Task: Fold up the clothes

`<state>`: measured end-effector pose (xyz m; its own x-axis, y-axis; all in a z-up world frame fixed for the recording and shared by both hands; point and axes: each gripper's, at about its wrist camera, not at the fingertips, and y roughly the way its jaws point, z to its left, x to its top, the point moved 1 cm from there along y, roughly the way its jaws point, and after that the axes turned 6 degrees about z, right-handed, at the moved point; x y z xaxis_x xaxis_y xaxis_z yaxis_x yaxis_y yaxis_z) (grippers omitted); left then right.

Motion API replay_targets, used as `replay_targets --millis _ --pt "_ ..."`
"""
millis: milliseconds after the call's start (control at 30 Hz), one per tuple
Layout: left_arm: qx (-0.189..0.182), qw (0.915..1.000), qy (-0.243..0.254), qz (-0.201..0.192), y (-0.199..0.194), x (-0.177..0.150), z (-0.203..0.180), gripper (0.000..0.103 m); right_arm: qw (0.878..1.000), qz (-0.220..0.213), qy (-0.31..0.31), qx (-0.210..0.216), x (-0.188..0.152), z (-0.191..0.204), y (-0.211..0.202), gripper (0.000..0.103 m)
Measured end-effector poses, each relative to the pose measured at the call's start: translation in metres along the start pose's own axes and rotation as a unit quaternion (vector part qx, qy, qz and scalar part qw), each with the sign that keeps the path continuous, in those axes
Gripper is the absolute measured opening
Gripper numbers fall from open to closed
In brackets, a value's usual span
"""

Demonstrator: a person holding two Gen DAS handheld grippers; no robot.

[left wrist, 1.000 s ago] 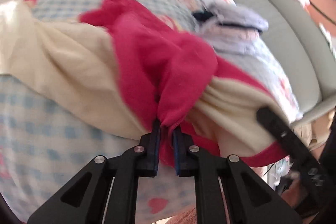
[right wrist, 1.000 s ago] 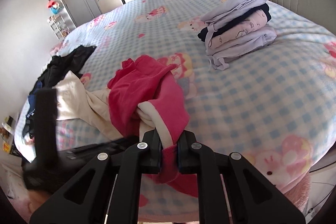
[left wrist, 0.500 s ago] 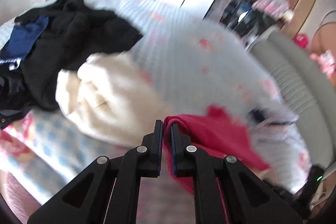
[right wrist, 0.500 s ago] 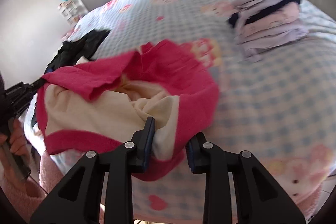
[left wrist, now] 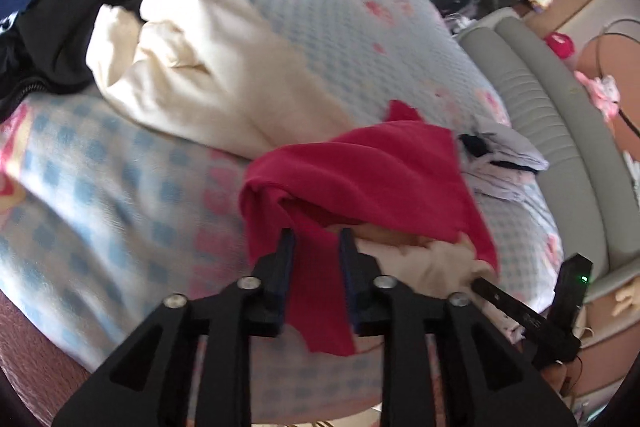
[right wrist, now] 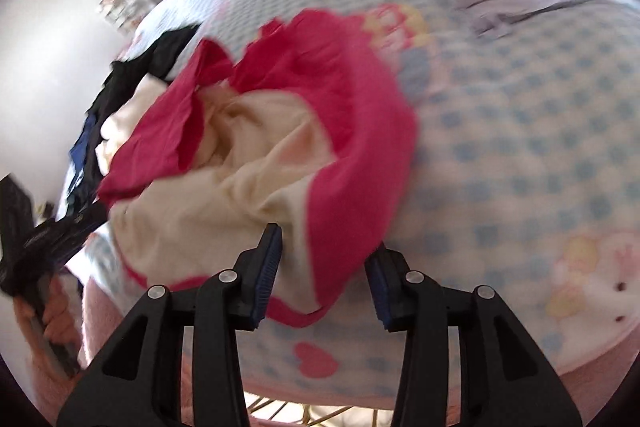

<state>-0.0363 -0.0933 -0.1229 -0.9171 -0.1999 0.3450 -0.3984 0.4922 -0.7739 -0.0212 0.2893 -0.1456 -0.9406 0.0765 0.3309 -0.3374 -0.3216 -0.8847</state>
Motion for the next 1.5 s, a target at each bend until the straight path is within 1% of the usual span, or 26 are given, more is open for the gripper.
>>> replay_targets --millis 67,100,167,200,267,300,367,433,467,600,633,733,767,867,933,967,1000,1033,1067,1100,1200,1267,1300,1400,1467,1500 --pt "-0.02 0.9998 -0.005 -0.001 -0.004 0.003 -0.003 0.04 1.0 -0.014 0.001 -0.022 0.002 -0.003 -0.011 0.043" --pt "-0.03 0.9995 -0.006 0.004 -0.004 0.004 -0.003 0.041 0.999 -0.018 0.002 -0.029 0.003 -0.004 -0.016 0.043" --pt "-0.024 0.9995 0.0 0.019 -0.002 0.002 -0.009 0.043 0.999 -0.021 0.005 -0.038 0.003 -0.009 -0.023 0.043" --pt "-0.011 0.9996 0.007 0.023 0.002 0.001 -0.011 0.043 0.999 -0.019 0.006 -0.038 0.002 -0.011 -0.024 0.043" --pt "0.035 0.9985 0.028 0.03 0.012 -0.003 -0.018 0.043 0.999 -0.008 0.008 -0.03 0.0 -0.015 -0.019 0.043" --pt "0.042 0.998 0.031 0.035 0.014 -0.004 -0.017 0.043 1.0 -0.002 0.009 -0.023 -0.002 -0.015 -0.015 0.043" --pt "0.042 0.9976 0.027 0.048 0.02 -0.006 -0.016 0.043 1.0 0.01 0.012 -0.002 -0.007 -0.012 -0.007 0.043" --pt "0.045 0.9973 0.033 0.048 0.022 -0.008 -0.02 0.043 0.999 0.022 0.014 0.018 -0.012 -0.01 0.001 0.043" --pt "0.051 0.9967 0.038 0.049 0.023 -0.008 -0.022 0.043 0.999 0.027 0.01 0.02 -0.014 -0.007 0.003 0.043" --pt "0.08 0.9936 0.047 0.064 0.025 -0.011 -0.022 0.043 0.999 0.032 -0.028 0.012 -0.016 0.009 0.005 0.043" --pt "0.093 0.9916 0.053 0.072 0.028 -0.012 -0.023 0.043 0.999 0.033 -0.031 0.009 -0.016 0.011 0.006 0.043" --pt "0.107 0.9854 0.076 0.109 0.039 -0.019 -0.024 0.044 0.999 0.035 -0.032 -0.001 -0.013 0.013 0.014 0.043" --pt "0.099 0.9852 0.075 0.118 0.043 -0.021 -0.023 0.046 0.999 0.035 -0.028 -0.004 -0.011 0.012 0.018 0.043" --pt "0.054 0.9894 0.033 0.131 0.054 -0.027 -0.006 0.057 0.999 0.038 -0.018 -0.007 -0.006 0.01 0.03 0.043" --pt "0.019 0.9904 -0.001 0.137 0.065 -0.028 0.005 0.057 0.999 0.049 -0.022 0.009 -0.004 0.013 0.038 0.042" --pt "0.0 0.9904 -0.014 0.137 0.071 -0.028 0.009 0.054 0.998 0.054 -0.025 0.018 -0.003 0.016 0.042 0.04" --pt "0.0 0.9911 -0.008 0.133 0.072 -0.026 0.007 0.053 0.997 0.06 -0.029 0.027 -0.002 0.02 0.045 0.032" --pt "0.001 0.9918 -0.002 0.128 0.074 -0.024 0.005 0.041 0.997 0.062 -0.037 0.031 0.0 0.025 0.047 0.026" --pt "-0.002 0.9925 0.008 0.122 0.073 -0.02 -0.001 0.021 0.997 0.058 -0.047 0.031 0.002 0.03 0.045 0.022" --pt "-0.003 0.994 0.018 0.108 0.068 -0.013 -0.008 0.016 0.997 0.052 -0.057 0.033 0.005 0.035 0.042 0.013" --pt "-0.005 0.9973 0.05 0.054 0.044 0.012 -0.03 0.011 0.996 0.016 -0.077 0.032 0.021 0.046 0.021 0.011" --pt "-0.028 0.9978 0.057 0.02 0.022 0.038 -0.044 0.01 0.996 -0.017 -0.083 0.024 0.038 0.052 0.002 0.011" --pt "-0.029 0.9977 0.06 0.006 0.014 0.048 -0.051 0.009 0.996 -0.034 -0.086 0.02 0.047 0.055 -0.009 0.011" --pt "-0.038 0.9945 0.083 -0.052 -0.027 0.076 -0.073 0.009 0.99 -0.1 -0.094 0.03 0.069 0.067 -0.055 0.011" --pt "-0.06 0.9897 0.094 -0.09 -0.058 0.086 -0.085 0.009 0.984 -0.138 -0.102 0.048 0.073 0.077 -0.088 0.01" --pt "-0.063 0.9884 0.095 -0.1 -0.067 0.087 -0.085 0.009 0.982 -0.147 -0.103 0.059 0.071 0.079 -0.096 0.01"
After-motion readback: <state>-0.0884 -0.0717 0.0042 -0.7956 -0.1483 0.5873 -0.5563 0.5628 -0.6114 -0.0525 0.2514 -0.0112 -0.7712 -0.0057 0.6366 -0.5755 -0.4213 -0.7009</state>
